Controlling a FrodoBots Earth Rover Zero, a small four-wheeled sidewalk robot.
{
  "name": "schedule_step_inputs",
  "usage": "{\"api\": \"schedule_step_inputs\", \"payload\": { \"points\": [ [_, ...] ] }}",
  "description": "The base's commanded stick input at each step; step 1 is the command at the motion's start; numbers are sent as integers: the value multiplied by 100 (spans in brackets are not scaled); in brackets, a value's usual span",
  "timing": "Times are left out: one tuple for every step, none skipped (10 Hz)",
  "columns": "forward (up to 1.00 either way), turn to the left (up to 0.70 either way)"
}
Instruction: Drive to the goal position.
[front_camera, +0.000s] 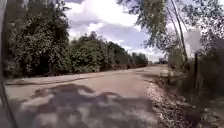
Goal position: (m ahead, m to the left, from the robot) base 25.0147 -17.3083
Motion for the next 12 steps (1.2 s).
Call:
{"api": "schedule_step_inputs", "payload": {
  "points": [
    [70,0],
    [70,0],
    [70,0],
    [70,-18],
    [70,-35],
    [70,-35],
    [70,-35],
    [70,-35],
    [70,-33],
    [70,-26],
    [70,-16],
    [70,-7]
  ]
}}
